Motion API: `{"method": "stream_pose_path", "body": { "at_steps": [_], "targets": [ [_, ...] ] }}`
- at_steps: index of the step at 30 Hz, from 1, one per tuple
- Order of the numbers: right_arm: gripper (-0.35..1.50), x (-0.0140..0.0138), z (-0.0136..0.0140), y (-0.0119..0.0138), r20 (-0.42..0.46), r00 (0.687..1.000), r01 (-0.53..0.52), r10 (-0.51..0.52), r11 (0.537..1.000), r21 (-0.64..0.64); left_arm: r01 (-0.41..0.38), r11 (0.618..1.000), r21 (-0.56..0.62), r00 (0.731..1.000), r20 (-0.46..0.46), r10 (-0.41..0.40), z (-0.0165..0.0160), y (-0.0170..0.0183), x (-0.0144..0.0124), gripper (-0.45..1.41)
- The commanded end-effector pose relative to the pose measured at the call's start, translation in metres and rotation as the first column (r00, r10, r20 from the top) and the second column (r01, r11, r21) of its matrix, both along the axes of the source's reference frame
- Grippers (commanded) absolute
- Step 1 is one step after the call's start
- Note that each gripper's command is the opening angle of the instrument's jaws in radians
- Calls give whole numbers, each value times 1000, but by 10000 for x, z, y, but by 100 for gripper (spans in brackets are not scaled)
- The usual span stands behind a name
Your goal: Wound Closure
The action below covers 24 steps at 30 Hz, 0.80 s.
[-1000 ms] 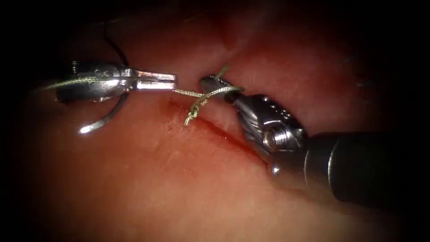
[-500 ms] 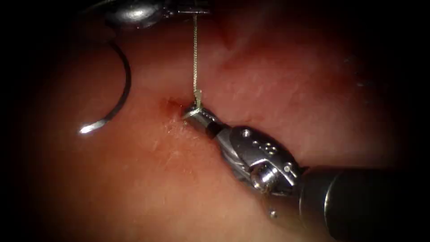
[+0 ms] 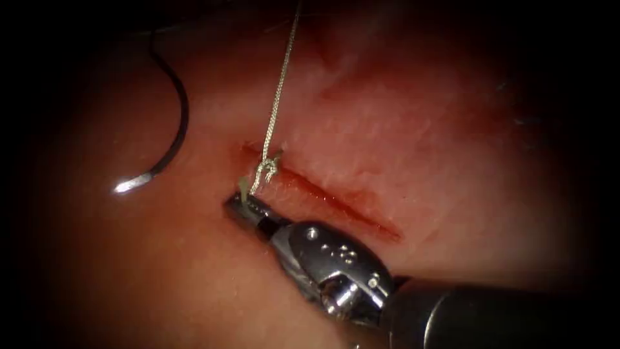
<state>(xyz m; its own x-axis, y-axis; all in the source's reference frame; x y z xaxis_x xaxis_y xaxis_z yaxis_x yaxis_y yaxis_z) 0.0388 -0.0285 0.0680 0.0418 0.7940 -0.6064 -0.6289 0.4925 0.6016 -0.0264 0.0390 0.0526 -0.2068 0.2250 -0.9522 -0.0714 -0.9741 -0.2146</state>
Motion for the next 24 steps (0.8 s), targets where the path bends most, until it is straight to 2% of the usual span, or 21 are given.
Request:
{"method": "stream_pose_path", "body": {
  "at_steps": [1,9,15,20,24],
  "targets": [
    [-35,8,5,-2,-3,1000,2,-2,1000,0,2,1000,-7,1000,-1,-2,7,5,-7,-45],
    [-35,-1,1,-2,3,1000,19,-19,1000,-8,56,998,-34,998,-12,-56,27,23,-39,-45],
    [-35,3,3,-20,-4,990,142,-142,989,-34,76,995,-56,996,-33,-78,51,26,-62,-45],
    [-35,21,22,-43,3,971,240,-240,970,-27,66,995,-82,997,-38,-69,76,29,-56,-45],
    [-35,27,23,-50,-3,961,277,-277,960,-32,81,993,-83,995,-48,-85,77,32,-57,-45]
  ]
}}
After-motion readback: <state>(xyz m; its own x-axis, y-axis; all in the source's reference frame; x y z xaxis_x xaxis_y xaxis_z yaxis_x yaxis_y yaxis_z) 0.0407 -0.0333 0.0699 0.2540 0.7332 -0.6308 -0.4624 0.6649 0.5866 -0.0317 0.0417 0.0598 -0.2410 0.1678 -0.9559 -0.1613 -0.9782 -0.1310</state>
